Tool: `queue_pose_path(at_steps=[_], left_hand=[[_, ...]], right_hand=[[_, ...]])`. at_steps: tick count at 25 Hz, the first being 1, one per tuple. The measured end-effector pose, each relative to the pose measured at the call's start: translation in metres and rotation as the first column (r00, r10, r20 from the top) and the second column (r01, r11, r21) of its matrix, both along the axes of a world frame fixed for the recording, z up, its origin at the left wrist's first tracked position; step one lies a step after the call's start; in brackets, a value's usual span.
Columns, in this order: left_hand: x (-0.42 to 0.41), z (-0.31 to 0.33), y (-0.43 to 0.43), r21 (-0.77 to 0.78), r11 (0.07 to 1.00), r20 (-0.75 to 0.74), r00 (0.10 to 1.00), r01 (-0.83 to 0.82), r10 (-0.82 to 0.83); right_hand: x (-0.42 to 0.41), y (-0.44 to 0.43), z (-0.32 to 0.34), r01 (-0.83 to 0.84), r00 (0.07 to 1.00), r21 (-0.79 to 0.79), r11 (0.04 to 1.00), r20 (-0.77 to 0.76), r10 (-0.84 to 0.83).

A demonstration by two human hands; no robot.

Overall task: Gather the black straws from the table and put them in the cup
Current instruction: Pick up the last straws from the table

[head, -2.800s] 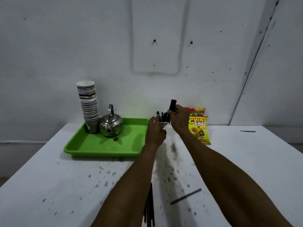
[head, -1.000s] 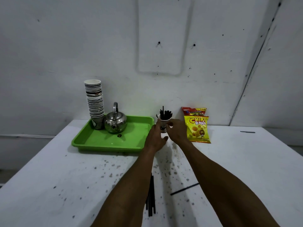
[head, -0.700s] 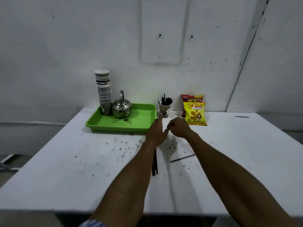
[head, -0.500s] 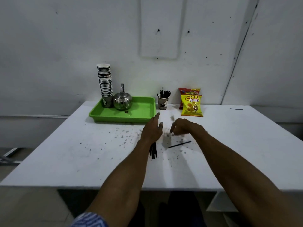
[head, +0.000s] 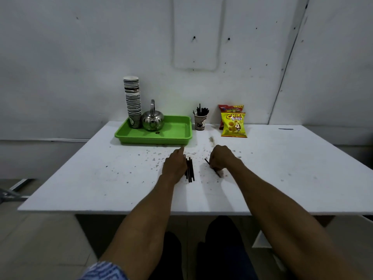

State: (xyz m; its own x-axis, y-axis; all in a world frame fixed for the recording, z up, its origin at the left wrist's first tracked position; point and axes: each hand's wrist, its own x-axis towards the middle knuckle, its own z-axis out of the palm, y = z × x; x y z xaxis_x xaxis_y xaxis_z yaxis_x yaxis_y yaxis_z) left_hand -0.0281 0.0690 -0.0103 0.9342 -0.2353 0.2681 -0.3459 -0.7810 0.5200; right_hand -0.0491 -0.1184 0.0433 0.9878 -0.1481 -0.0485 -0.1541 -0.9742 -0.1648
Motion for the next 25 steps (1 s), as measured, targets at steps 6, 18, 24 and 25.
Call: queue_pose_path(at_steps=[6, 18, 24, 25], left_hand=[[0.000, -0.013, 0.027, 0.207, 0.972, 0.006, 0.993, -0.113, 0.115], [0.007, -0.021, 0.030, 0.237, 0.964, 0.046, 0.993, -0.118, 0.110], [0.006, -0.023, 0.020, 0.272, 0.954, -0.020, 0.990, -0.125, 0.136], [0.006, -0.023, 0.017, 0.283, 0.951, -0.032, 0.990, -0.124, 0.139]], right_hand=[[0.001, 0.074, -0.009, 0.084, 0.984, 0.259, 0.962, 0.129, -0.121], [0.004, 0.071, 0.006, 0.078, 0.995, 0.046, 0.996, 0.054, -0.080], [0.006, 0.067, 0.003, 0.012, 0.994, -0.126, 0.992, 0.110, 0.002], [0.007, 0.066, 0.002, -0.013, 0.995, -0.153, 0.988, 0.097, 0.028]])
